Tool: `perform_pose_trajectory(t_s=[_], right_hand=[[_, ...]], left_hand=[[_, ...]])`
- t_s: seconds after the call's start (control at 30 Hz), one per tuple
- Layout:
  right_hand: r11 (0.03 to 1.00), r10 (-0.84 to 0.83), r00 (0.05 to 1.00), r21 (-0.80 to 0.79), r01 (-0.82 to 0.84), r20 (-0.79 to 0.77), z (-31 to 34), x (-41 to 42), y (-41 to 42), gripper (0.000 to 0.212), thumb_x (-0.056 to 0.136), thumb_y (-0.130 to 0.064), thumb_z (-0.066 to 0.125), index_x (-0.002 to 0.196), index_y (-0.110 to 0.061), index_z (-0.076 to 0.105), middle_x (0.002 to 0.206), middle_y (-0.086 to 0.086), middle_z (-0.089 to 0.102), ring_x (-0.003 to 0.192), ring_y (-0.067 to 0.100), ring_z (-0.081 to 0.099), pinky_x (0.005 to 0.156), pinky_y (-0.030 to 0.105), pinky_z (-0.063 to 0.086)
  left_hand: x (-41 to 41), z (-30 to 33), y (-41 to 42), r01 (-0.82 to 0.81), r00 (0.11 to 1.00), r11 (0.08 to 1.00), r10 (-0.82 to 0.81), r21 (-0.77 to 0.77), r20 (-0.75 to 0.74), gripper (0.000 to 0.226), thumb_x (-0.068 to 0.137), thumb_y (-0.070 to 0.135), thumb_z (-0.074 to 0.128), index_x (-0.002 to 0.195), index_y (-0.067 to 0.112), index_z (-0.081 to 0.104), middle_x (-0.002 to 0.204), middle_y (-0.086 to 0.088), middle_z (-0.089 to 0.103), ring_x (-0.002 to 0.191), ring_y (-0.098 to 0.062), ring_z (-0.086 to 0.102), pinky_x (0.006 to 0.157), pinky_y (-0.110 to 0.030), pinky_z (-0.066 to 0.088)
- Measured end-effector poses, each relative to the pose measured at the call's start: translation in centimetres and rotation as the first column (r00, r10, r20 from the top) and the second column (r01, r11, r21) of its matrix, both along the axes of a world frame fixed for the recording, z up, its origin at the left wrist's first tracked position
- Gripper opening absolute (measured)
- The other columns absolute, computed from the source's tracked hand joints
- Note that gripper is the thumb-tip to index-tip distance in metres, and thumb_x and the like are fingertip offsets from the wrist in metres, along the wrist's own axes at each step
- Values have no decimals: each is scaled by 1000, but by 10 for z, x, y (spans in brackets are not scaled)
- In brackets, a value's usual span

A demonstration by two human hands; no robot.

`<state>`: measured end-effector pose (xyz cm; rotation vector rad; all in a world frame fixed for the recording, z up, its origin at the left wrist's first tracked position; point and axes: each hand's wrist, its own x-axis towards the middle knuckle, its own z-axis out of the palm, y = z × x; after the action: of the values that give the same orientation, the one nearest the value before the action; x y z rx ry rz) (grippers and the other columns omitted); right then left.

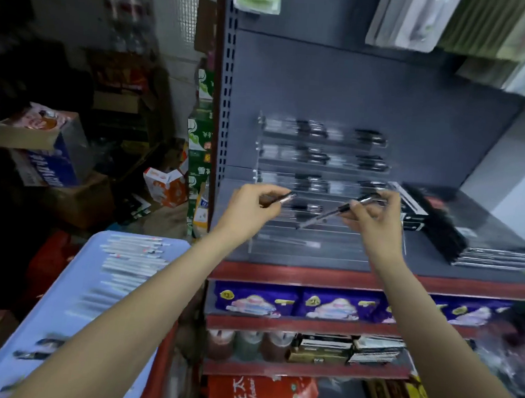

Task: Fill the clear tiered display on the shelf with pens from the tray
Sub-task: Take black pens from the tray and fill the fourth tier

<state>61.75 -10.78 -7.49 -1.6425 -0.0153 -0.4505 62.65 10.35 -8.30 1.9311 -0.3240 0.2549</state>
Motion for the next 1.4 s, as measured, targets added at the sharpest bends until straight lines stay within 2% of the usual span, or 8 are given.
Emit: perform_pose_trajectory(t_s=[0.17,0.27,0.47,0.63,0.87,0.93,1.1,1.4], right_hand=[[990,-108,994,-90,108,1,-3,42,-79,29,87,0,59,84,-24,44,86,7,60,73,19,69,79,32,55],[954,-92,996,-290,81,-22,-6,62,-108,14,83,3,63,84,-10,60,80,8,61,71,8,65,64,9,50],[621,-17,997,-783,-44,-69,-6,89,-132,11,80,-7,71,90,-6,73,84,1,67,73,10,55,62,1,37],[297,35,999,-955,-10,0,0,109,-127,10,81,-16,70,89,-13,74,96,8,70,96,26,59,85,35,47],[61,-66,991,-992,-111,-115,-10,110,-114,15,88,-9,59,99,-14,69,103,10,65,96,32,61,73,34,46],[145,-58,995,-987,-69,-78,-12,112,-116,15,89,-10,59,100,-13,68,103,10,66,94,30,62,75,34,48],[775,176,980,-600,-198,-96,3,94,-120,26,87,-19,64,113,-20,65,94,-7,67,82,2,62,78,13,47],[697,76,997,-714,-65,-17,1,86,-159,14,83,-11,68,95,-9,74,95,4,71,83,12,62,73,8,43]], left_hand=[[29,9,-58,32,999,998,-32,59,5,28,86,7,63,113,17,64,101,2,63,94,-14,66,90,-29,52],[41,11,-79,1,1000,1000,0,26,-9,16,85,8,65,94,21,65,84,9,63,84,-15,66,77,-18,52],[62,10,-100,-35,999,992,30,121,39,13,83,10,67,92,19,70,83,1,69,71,-3,62,68,-7,47],[69,8,-109,-4,1000,979,-2,202,29,28,84,-1,61,105,16,69,90,6,66,78,0,61,74,-2,44],[71,3,-108,-30,999,980,33,198,-12,11,79,14,73,83,22,67,75,14,64,72,0,63,68,-7,45],[72,4,-108,-47,999,972,49,232,-5,9,79,16,73,81,24,68,71,16,64,71,-2,63,68,-7,45],[77,7,-123,-15,1000,964,10,267,20,5,80,19,72,84,19,73,73,11,66,72,-5,62,66,-3,43],[88,2,-137,74,991,843,-122,532,56,16,84,15,67,100,14,71,93,1,71,82,-5,59,84,-19,48]])
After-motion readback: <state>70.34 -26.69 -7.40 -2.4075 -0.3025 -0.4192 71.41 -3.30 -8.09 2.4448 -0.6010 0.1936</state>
